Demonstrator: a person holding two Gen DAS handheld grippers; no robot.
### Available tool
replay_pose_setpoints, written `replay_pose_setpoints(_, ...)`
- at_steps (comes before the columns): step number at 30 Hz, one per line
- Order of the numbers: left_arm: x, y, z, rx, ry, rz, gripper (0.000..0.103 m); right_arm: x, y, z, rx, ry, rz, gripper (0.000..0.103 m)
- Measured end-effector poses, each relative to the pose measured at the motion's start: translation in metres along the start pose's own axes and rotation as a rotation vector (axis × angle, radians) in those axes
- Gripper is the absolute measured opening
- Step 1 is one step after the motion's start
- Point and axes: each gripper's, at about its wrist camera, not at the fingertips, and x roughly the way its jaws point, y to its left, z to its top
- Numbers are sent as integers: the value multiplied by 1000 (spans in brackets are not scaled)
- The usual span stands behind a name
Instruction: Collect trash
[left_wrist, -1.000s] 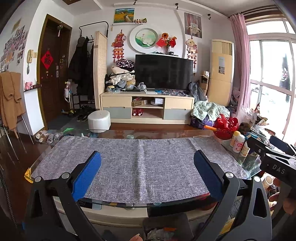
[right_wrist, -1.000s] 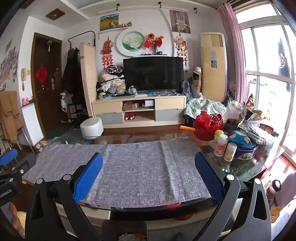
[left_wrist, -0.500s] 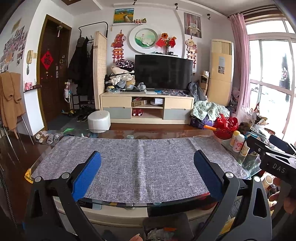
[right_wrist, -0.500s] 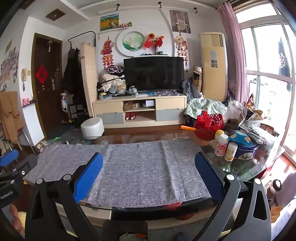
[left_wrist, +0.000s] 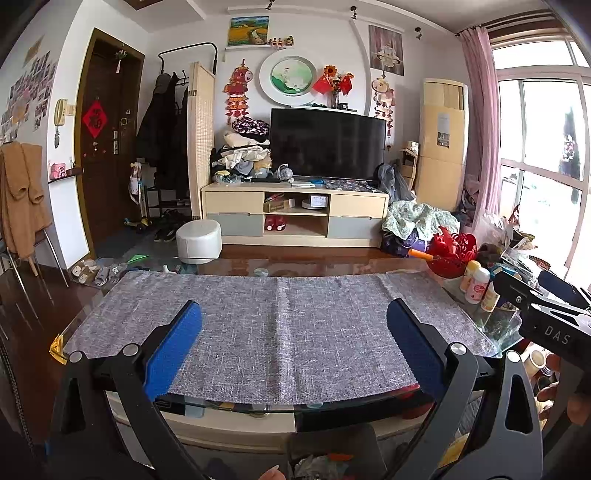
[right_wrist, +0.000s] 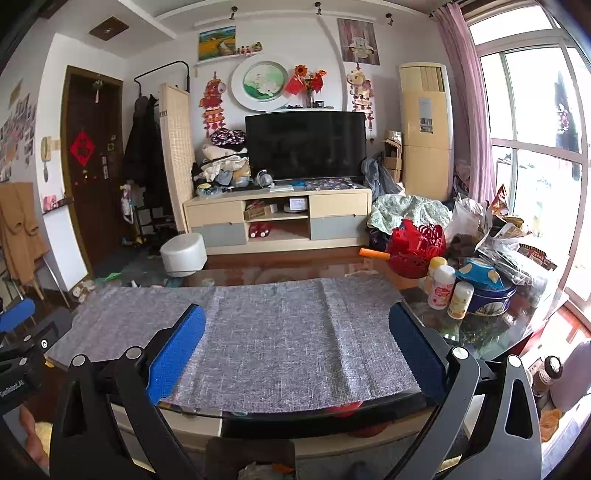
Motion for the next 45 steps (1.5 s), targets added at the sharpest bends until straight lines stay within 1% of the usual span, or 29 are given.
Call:
replay_pose_setpoints(23, 2, 5, -1, -4, 4, 7, 95, -5, 6, -1, 10, 4, -3, 100)
replay_pose_setpoints(25, 3, 7, -1, -7, 8, 22, 95, -5, 8, -2, 8, 8, 0, 100)
replay_pose_setpoints(28, 3, 10, -1, -7, 3, 74, 95, -3, 8, -2, 6, 12, -1, 100)
replay_pose_setpoints(29, 3, 12, 0, -12, 2, 74, 95, -3, 8, -2, 6, 12, -1, 100)
replay_pose_setpoints(34, 5, 19, 0, -38, 16, 25, 95, -2, 8, -2, 8, 15, -3, 100)
replay_pose_setpoints(45, 7, 21, -3, -32, 14, 29, 95, -2, 10, -3, 8, 19, -1, 100)
